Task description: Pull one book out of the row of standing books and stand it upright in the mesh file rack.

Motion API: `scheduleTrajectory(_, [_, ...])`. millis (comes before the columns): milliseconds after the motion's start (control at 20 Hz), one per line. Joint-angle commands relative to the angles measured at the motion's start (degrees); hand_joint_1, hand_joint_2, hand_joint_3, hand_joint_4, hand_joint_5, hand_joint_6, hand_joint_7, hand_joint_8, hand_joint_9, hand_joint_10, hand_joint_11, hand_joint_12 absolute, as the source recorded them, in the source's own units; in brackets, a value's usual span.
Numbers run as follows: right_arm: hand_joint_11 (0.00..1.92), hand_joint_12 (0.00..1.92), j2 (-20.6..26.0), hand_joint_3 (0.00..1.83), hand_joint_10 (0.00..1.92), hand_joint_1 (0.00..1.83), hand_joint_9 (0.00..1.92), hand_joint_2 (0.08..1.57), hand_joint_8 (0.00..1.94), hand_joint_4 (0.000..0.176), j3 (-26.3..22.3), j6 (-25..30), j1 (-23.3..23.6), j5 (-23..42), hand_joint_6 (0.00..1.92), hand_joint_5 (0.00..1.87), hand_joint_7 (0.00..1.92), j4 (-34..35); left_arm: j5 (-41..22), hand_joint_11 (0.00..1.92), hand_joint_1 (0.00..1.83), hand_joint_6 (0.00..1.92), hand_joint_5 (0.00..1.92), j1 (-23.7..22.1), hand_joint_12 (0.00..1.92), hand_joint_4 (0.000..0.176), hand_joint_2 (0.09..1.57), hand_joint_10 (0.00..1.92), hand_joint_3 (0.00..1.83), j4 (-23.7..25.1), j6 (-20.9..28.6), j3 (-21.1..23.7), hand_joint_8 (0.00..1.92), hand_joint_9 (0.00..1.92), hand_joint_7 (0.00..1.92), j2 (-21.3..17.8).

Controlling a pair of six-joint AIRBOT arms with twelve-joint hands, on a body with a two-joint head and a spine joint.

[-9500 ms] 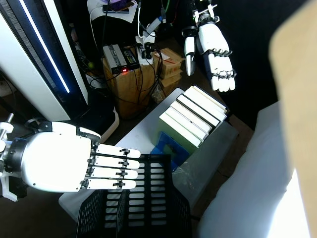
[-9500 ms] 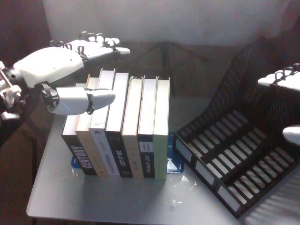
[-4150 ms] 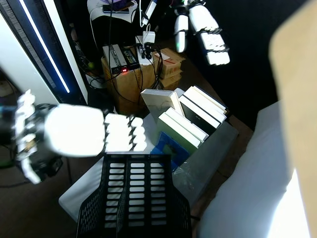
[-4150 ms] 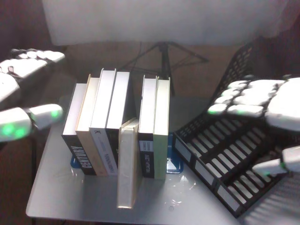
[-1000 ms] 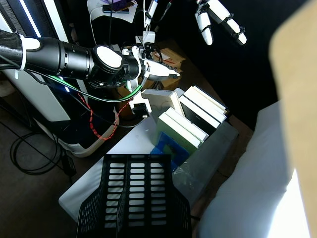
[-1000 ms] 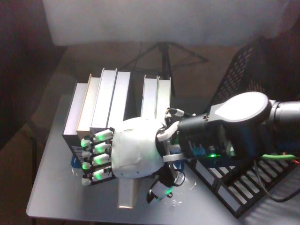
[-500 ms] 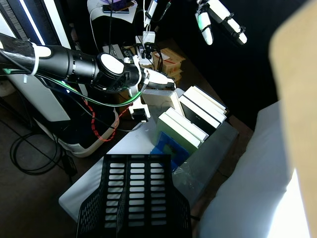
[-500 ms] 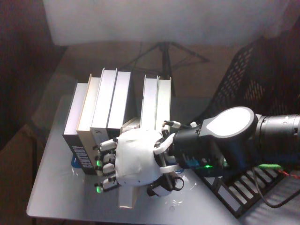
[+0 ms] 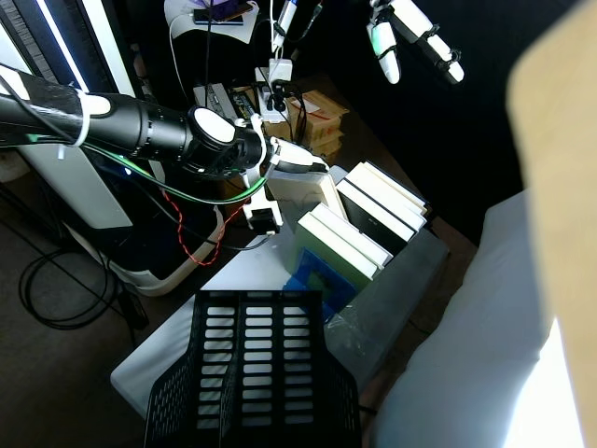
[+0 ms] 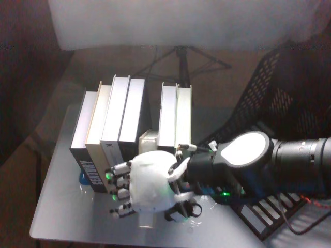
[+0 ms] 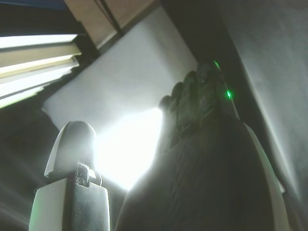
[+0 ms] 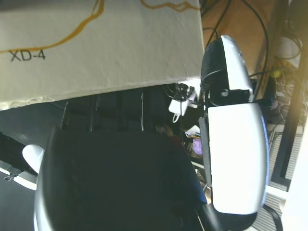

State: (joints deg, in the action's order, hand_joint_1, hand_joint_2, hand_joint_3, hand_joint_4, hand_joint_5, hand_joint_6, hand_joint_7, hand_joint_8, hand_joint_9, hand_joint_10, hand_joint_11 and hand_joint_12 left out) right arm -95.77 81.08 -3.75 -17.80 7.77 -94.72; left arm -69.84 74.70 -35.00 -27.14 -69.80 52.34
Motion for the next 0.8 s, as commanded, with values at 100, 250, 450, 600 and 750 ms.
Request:
scheduleTrajectory(100, [0.00, 0.17, 0.2, 0.01, 0.01, 0.95, 0.20, 1.10, 0.00, 0.091, 0.3, 0.0, -0.7, -0.7, 0.01, 0.28, 0.28, -0.5, -7.3, 0.00, 0.49, 0.00, 0.00, 0.2, 0.00, 0.049, 1.31, 0.00, 0.00, -1.4, 0.4, -0.2, 0.00, 0.00, 0.00, -0.7])
scheduleTrajectory(250, [0.00, 0.17, -0.1, 0.01, 0.01, 0.95, 0.20, 1.10, 0.00, 0.091, 0.5, 0.0, -1.0, -0.8, 0.01, 0.28, 0.28, -0.8, -7.4, 0.00, 0.52, 0.00, 0.00, 0.2, 0.00, 0.038, 1.32, 0.00, 0.01, -1.3, 0.5, -0.2, 0.00, 0.00, 0.00, -0.7])
scheduleTrajectory(450, [0.00, 0.17, -0.4, 0.00, 0.01, 0.95, 0.20, 1.10, 0.00, 0.091, 1.2, 0.3, -1.3, -0.9, 0.01, 0.28, 0.28, -0.9, -7.6, 0.00, 0.49, 0.00, 0.00, 0.2, 0.00, 0.036, 1.33, 0.00, 0.01, -1.2, 0.6, -0.4, 0.00, 0.00, 0.00, -0.7])
scheduleTrajectory(600, [0.00, 0.17, -0.4, 0.00, 0.01, 0.95, 0.20, 1.10, 0.00, 0.091, 1.3, 0.4, -1.4, -0.9, 0.01, 0.28, 0.28, -0.9, -7.7, 0.00, 0.46, 0.00, 0.00, 0.2, 0.00, 0.046, 1.33, 0.00, 0.00, -1.2, 0.8, -0.6, 0.00, 0.00, 0.00, -0.7])
scheduleTrajectory(750, [0.00, 0.17, -0.4, 0.00, 0.01, 0.95, 0.20, 1.10, 0.00, 0.091, 1.3, 0.4, -1.5, -0.8, 0.01, 0.28, 0.28, -1.0, -7.7, 0.00, 0.44, 0.00, 0.00, 0.1, 0.00, 0.059, 1.34, 0.00, 0.00, -1.0, 0.8, -0.8, 0.00, 0.00, 0.00, -0.7])
